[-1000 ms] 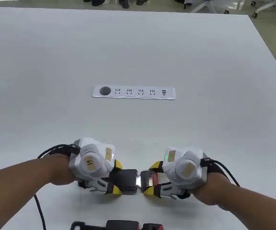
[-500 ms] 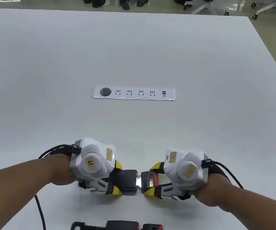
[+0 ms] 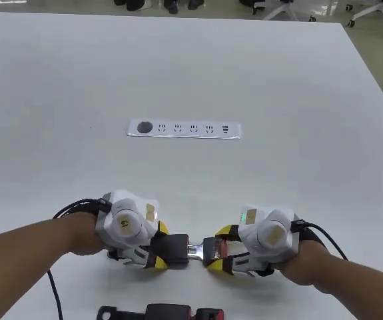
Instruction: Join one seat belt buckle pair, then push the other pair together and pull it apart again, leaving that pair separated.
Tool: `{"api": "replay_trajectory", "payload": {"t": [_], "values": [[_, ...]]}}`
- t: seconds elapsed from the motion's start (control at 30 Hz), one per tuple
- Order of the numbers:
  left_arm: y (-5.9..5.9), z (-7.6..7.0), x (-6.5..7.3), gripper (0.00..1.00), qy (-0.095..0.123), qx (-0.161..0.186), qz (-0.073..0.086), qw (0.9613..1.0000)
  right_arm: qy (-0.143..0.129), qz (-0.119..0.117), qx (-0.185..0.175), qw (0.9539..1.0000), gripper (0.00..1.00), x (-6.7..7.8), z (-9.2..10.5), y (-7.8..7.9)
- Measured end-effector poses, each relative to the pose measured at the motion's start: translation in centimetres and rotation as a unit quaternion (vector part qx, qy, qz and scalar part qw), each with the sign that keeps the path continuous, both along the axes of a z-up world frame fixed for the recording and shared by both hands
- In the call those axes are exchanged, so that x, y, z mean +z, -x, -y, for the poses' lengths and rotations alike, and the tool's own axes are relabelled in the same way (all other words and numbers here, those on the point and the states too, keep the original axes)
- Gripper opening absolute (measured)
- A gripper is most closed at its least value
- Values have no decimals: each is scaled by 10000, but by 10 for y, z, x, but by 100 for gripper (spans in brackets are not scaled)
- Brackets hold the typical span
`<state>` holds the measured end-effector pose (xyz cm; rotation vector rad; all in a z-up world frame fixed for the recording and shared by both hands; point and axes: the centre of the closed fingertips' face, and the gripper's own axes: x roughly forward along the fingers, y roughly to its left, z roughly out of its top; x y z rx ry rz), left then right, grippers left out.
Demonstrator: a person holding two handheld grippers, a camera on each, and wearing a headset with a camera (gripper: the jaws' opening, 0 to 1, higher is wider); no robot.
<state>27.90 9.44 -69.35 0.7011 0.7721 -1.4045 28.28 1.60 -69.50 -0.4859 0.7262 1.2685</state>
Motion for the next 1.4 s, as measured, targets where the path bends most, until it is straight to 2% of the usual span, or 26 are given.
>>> {"api": "replay_trajectory", "payload": {"t": [0.37,0.7,1.4], "values": [[0,0,2,34,-2,23,-7,10000,14,-39,-17,10000,34,5,29,-2],[0,1,3,34,-3,28,-10,10000,-14,-29,-20,10000,34,5,45,-4],[0,1,3,34,-10,44,-20,10000,10,-32,-128,9999,34,3,79,1]]}}
